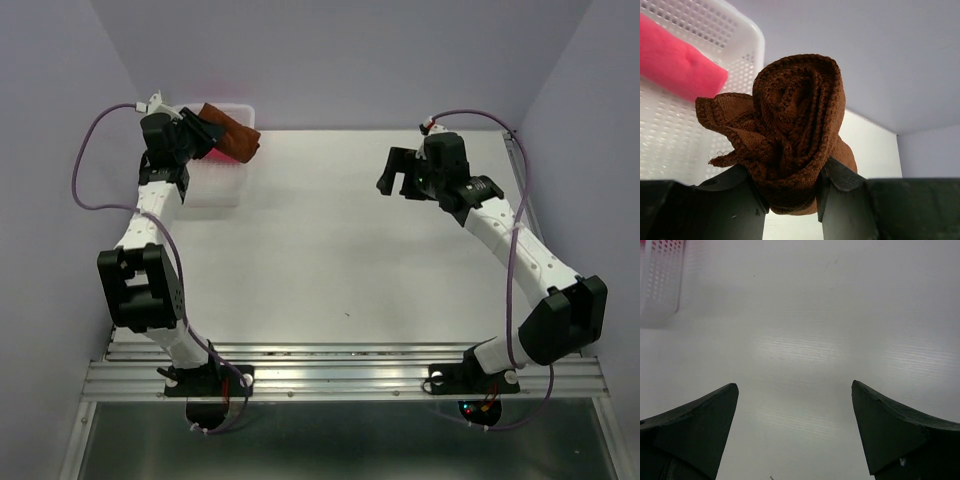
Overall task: Roll the towels
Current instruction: Place the rolled towel into the container
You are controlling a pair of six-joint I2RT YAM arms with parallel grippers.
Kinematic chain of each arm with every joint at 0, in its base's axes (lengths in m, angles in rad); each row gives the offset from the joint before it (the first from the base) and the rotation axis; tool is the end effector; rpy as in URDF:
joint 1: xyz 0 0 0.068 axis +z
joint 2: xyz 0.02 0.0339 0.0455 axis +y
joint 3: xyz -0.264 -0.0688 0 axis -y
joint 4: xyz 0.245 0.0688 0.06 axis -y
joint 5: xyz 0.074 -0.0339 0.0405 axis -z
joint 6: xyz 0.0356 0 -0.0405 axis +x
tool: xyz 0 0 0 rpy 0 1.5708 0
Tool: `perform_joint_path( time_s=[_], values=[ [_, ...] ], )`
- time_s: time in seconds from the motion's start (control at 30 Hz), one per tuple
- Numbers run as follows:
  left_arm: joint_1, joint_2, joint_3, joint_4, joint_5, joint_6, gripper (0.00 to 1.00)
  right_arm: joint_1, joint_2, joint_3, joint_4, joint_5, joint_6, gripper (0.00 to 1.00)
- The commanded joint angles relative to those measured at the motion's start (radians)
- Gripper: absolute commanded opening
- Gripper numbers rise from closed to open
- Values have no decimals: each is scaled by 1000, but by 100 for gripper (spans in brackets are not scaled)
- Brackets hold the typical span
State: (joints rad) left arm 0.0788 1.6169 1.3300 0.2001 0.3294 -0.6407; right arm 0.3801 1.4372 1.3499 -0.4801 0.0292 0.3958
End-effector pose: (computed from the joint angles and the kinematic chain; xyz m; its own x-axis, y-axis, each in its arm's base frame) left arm 0.3911 0.0193 0.3561 -0.2168 -0.5845 -0.7819 0.1462 0.7725 -0.6180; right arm 0.3036 0.1202 0.3547 -0.5947 0.1774 -0.7842 -0.1287 0.9418 0.3107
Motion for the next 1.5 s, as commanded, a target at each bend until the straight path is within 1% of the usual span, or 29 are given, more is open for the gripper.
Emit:
perform_joint_path(
  time_s=[0.0,0.07,0.17,0.27,0.33,0.37,0.57,0.7,0.77,0.97,1.1,1.2,1.23,1.47],
  values=[
    [70,102,109,66,132,67,0,-1,17,26,46,14,-23,100],
    [91,151,153,65,128,96,0,-1,29,29,46,11,-34,100],
    [108,193,176,88,169,104,0,-1,46,35,46,9,-40,100],
    [113,248,192,107,155,107,0,-1,68,40,46,3,-46,100],
    [122,293,216,111,186,110,0,-1,71,38,44,3,-54,100],
    [124,305,221,111,178,110,0,-1,74,40,46,3,-55,100],
    [136,366,199,220,163,81,0,-1,103,52,44,0,-71,100],
    [139,403,199,251,171,78,0,-1,132,69,43,-8,-75,100],
    [147,443,207,252,189,81,0,-1,143,75,44,-11,-75,100],
    [167,492,207,259,218,65,0,-1,173,98,44,-6,-78,100],
    [168,491,175,268,157,67,0,-1,196,114,46,-14,-80,100],
    [171,517,178,269,158,73,0,-1,218,124,44,-20,-78,100],
    [174,524,179,269,164,70,0,-1,223,129,44,-50,-78,100],
    [199,578,207,226,128,4,0,-1,235,138,43,-41,-83,100]
  ],
)
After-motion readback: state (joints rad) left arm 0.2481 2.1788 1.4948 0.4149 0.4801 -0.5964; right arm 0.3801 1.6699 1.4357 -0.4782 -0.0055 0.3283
